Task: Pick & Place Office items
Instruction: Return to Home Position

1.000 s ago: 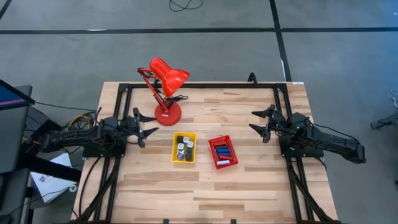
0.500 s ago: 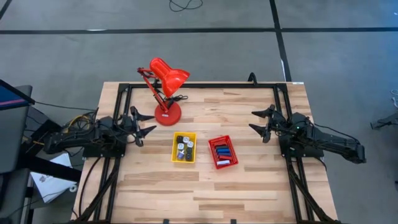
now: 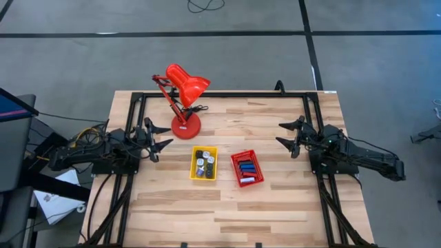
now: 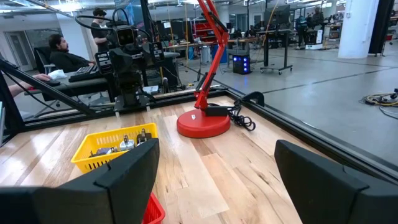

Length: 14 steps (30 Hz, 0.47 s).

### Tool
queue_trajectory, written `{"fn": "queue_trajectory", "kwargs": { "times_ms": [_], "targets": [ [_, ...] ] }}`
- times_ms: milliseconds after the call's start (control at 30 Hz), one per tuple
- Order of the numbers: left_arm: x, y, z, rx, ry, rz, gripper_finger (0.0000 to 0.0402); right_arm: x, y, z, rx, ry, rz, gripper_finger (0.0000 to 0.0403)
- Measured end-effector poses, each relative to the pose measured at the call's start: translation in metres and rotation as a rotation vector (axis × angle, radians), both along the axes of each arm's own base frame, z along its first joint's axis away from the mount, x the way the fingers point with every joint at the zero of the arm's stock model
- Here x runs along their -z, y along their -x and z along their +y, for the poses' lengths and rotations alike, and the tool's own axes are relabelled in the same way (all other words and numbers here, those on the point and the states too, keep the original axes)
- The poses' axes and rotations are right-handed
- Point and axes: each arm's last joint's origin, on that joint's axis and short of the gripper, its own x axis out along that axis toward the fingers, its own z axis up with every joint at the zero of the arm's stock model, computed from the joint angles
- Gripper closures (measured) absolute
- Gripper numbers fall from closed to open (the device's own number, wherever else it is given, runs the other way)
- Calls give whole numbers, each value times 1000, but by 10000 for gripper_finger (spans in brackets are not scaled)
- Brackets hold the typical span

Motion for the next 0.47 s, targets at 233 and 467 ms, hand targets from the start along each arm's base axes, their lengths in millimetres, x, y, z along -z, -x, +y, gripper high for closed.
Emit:
{"fn": "queue_trajectory", "kwargs": {
  "times_ms": [233,467],
  "targets": [
    [-2,1,0,0,-2,-18,193,0,0,0,0,0,0,91],
    [-2,1,0,0,-4,-28,193,0,0,0,0,0,0,91]
  ]
}}
